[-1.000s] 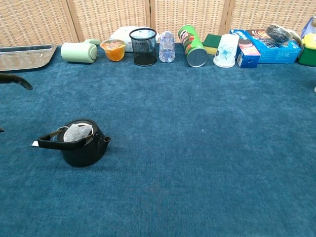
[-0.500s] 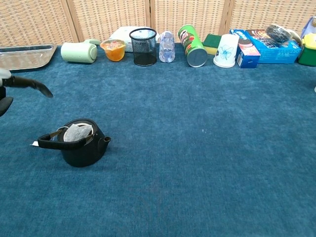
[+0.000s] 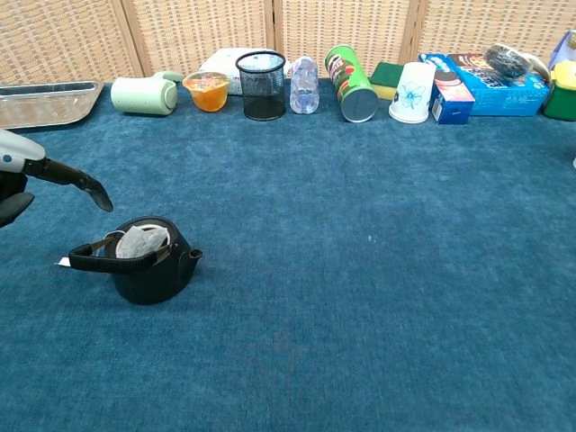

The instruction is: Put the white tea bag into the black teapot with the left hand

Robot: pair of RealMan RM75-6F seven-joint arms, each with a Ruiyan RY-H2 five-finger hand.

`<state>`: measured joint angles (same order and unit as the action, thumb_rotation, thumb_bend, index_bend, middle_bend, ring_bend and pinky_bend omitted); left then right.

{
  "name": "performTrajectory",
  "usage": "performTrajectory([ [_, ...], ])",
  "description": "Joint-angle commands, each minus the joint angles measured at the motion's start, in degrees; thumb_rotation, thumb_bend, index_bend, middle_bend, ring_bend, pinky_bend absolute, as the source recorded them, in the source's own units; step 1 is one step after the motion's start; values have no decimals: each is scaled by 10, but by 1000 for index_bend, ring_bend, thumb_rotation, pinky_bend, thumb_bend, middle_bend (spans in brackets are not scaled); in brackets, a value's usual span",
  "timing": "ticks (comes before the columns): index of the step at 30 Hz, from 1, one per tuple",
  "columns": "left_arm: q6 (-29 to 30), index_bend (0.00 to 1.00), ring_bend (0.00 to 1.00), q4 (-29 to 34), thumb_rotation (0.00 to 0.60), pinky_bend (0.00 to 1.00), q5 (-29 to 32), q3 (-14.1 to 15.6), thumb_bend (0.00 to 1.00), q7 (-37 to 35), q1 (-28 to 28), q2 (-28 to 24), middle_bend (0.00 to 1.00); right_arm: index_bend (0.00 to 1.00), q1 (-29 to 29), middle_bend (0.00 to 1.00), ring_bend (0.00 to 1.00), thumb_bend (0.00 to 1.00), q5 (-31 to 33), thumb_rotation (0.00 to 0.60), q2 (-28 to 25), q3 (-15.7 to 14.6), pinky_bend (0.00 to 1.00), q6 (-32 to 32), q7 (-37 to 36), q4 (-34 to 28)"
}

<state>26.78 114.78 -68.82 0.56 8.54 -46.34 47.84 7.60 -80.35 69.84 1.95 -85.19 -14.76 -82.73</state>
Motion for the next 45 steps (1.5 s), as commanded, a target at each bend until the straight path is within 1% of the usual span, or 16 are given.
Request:
performTrajectory([
  [1,-42,110,1000,-5,600,991,35,1,1000,-3,-34,-2,1000,241,1,265,205,185,1,600,2,0,147,0,-3,3],
  [4,-70,110,1000,-15,600,991,57,4,1000,-6,-60,2,1000,241,2,265,204,185,2,600,4,0,148,1,-8,8],
  [8,-86,110,1000,-22,600,991,76,10,1000,-6,-83,7,1000,241,3,265,205,185,3,600,7,0,148,1,-13,13],
  [13,-119,110,1000,-36,600,991,111,23,999,-14,-128,18,1000,241,3,265,204,186,5,600,9,2,149,4,-20,18],
  [20,-143,110,1000,-47,600,991,135,48,974,-24,-175,31,1000,241,5,275,205,185,7,600,10,3,149,7,-27,25],
  [28,-140,110,1000,-61,600,991,157,80,947,-35,-216,56,1000,241,5,275,205,186,10,600,11,4,153,11,-33,32],
  [37,-123,110,1000,-78,600,991,178,110,924,-46,-241,76,1000,241,5,277,205,185,12,600,12,5,153,14,-34,34],
  [45,-106,110,1000,-85,600,991,190,122,910,-49,-260,94,1000,241,8,278,204,185,16,600,12,6,154,15,-37,36],
])
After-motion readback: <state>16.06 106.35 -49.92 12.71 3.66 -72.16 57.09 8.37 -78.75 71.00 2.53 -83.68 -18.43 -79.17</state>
